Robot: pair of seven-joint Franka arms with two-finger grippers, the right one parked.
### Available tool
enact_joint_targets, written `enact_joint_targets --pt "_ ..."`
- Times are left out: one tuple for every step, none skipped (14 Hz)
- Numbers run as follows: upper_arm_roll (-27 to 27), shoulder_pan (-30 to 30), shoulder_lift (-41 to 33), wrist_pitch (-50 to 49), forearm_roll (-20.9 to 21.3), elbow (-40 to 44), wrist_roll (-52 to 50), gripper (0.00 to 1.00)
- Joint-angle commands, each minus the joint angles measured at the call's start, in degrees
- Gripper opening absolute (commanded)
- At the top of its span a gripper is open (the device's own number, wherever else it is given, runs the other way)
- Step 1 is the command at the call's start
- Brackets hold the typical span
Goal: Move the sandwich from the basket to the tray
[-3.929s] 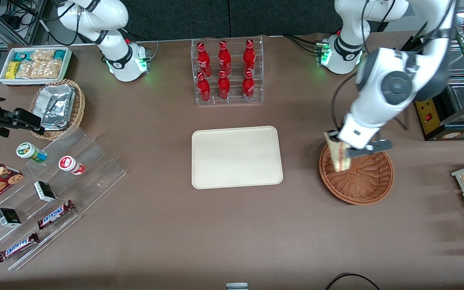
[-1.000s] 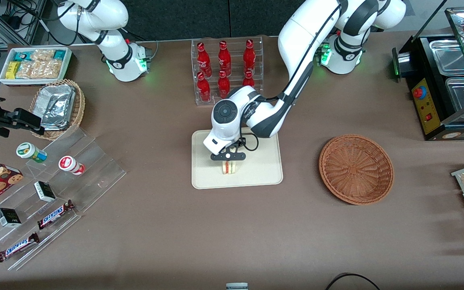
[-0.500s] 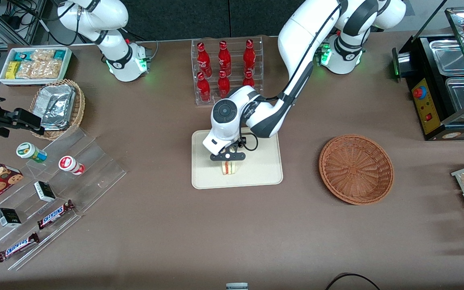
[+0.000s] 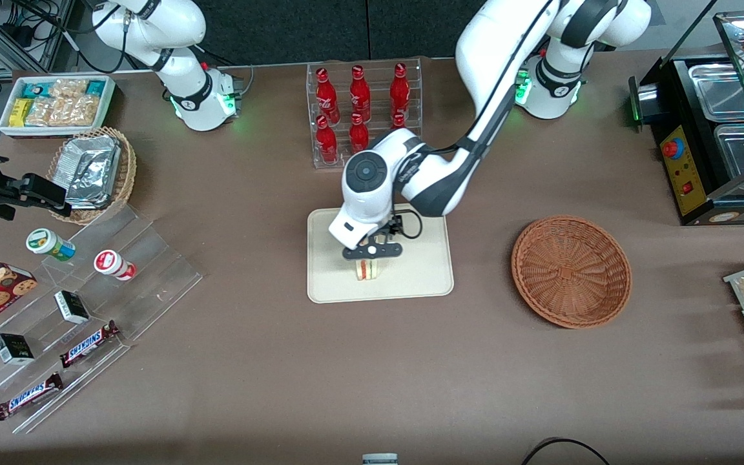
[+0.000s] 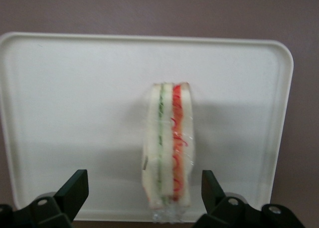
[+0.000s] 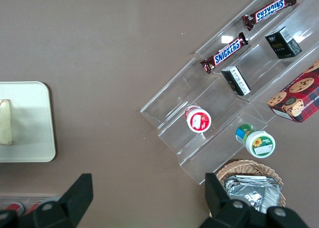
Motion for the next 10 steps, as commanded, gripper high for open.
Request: enact_joint_targets --pt "0.0 3.3 -3.0 -2.6 -0.1 -0.7 0.2 1.00" --pt "0.0 4.6 -4.1 -2.8 -0.1 -1.1 0.6 1.00" --pt "0.0 6.3 -5.2 -3.1 -0.1 -1.8 2.2 1.00" --pt "0.0 8.3 -6.5 -3.8 -0.3 -2.8 4.5 1.00" --pt "0.0 9.8 -8.1 -4.8 -0.6 -4.2 6.8 1.00" --pt "0.0 11.9 -9.9 -5.6 -0.7 -6.0 9.1 1.00" --pt "-0.1 14.1 -11.7 -6.3 -0.7 -7.7 11.9 1.00" --pt "-0.1 15.9 -13.4 -7.2 -0.7 -9.6 15.1 1.00" --pt "0.0 17.5 -14.6 -7.9 -0.7 -10.8 17.5 1.00" --pt "0.0 19.5 -15.3 -9.0 -0.7 -11.2 20.4 1.00"
